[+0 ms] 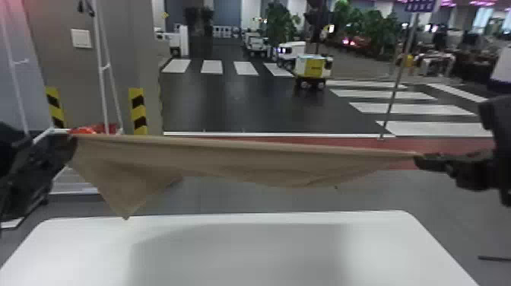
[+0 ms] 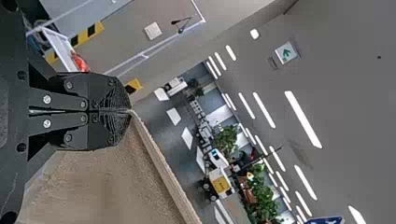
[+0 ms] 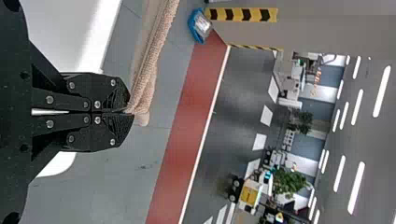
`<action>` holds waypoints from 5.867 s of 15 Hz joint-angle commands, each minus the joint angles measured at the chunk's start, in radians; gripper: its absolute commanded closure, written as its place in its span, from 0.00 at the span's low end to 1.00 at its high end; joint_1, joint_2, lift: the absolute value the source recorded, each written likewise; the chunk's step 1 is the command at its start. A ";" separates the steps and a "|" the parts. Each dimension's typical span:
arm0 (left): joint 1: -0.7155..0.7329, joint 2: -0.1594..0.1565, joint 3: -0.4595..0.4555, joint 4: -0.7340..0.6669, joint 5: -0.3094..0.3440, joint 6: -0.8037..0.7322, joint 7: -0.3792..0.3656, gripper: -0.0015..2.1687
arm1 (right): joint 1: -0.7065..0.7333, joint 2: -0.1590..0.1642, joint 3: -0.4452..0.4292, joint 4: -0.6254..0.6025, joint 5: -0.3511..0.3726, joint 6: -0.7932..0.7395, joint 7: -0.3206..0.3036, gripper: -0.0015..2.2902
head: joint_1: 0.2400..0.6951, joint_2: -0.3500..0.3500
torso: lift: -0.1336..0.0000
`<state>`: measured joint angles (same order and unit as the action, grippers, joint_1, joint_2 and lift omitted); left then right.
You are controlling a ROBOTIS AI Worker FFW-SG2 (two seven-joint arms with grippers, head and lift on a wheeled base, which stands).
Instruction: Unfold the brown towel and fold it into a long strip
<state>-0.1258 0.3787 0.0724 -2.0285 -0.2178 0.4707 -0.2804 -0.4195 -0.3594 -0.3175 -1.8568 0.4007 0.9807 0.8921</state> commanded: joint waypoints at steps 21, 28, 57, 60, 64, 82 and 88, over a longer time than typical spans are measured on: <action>0.755 0.009 0.176 0.254 -0.272 -1.202 -0.079 0.90 | 0.967 0.122 -0.449 -0.255 -0.077 -0.693 0.248 0.98 | 1.00 0.00 | 0.08; 0.634 0.066 0.190 0.309 -0.384 -1.180 -0.229 0.90 | 0.803 0.031 -0.422 -0.145 0.030 -0.512 0.326 0.98 | 1.00 0.00 | 0.08; 0.072 0.074 -0.042 0.579 -0.546 -0.889 -0.424 0.90 | 0.156 -0.156 0.032 0.337 0.394 -0.168 0.475 0.98 | 1.00 0.08 | 0.08; 0.000 0.074 -0.097 0.657 -0.548 -0.846 -0.413 0.90 | 0.056 -0.150 0.107 0.447 0.438 -0.171 0.475 0.98 | 1.00 0.11 | 0.08; -0.049 0.071 -0.134 0.708 -0.549 -0.833 -0.378 0.88 | -0.028 -0.128 0.167 0.554 0.483 -0.184 0.475 0.97 | 1.00 0.14 | 0.08; 0.193 -0.007 0.083 0.564 -0.045 -0.873 -0.020 0.03 | 0.418 0.125 -0.121 -0.064 0.093 0.053 -0.170 0.04 | 1.00 0.16 | 0.08; 0.365 -0.090 0.121 0.432 0.330 -0.864 -0.019 0.04 | 0.748 0.360 -0.147 -0.464 -0.148 -0.159 -0.397 0.04 | 1.00 0.27 | 0.08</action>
<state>0.1938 0.3098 0.1895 -1.5640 -0.0007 -0.3956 -0.2966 0.2451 -0.0389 -0.4752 -2.2516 0.3101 0.9516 0.5257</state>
